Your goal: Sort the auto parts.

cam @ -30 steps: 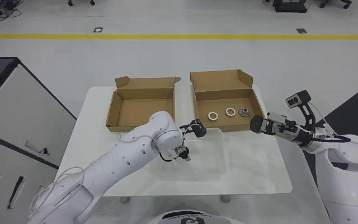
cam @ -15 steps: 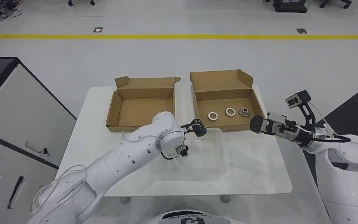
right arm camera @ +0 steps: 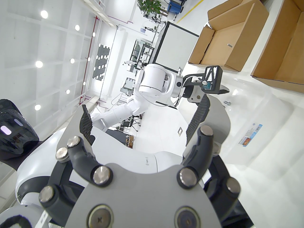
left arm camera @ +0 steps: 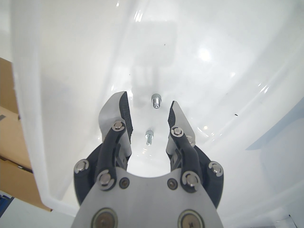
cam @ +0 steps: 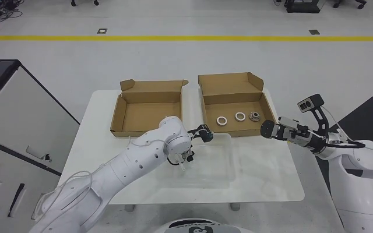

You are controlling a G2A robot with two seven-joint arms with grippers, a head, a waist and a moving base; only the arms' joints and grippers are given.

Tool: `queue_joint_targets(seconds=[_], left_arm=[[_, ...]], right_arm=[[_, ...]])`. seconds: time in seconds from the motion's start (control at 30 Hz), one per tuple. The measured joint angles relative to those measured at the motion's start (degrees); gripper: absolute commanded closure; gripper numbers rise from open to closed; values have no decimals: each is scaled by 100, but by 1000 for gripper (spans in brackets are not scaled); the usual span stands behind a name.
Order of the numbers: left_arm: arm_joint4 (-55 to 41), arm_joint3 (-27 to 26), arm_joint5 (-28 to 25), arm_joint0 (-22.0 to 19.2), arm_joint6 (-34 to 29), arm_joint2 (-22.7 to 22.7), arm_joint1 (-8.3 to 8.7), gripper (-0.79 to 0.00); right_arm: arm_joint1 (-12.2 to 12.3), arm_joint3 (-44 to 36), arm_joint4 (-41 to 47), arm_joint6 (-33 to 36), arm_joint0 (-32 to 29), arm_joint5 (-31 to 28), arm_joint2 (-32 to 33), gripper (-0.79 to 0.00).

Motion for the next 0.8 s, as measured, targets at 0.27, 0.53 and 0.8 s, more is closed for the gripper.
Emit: queue_joint_targets(seconds=[0.27,0.53,0.8], left_arm=[[-44,85,-5,-5,55,-12,-27,-326],[-86,158,-32,-23,39,-8,-54,-283],[-140,269,-70,-39,44,14,-88,-185]], right_arm=[[0,0,0,0,0,0,0,-785],[0,0,0,0,0,0,0,-785],[0,0,0,0,0,0,0,-785]])
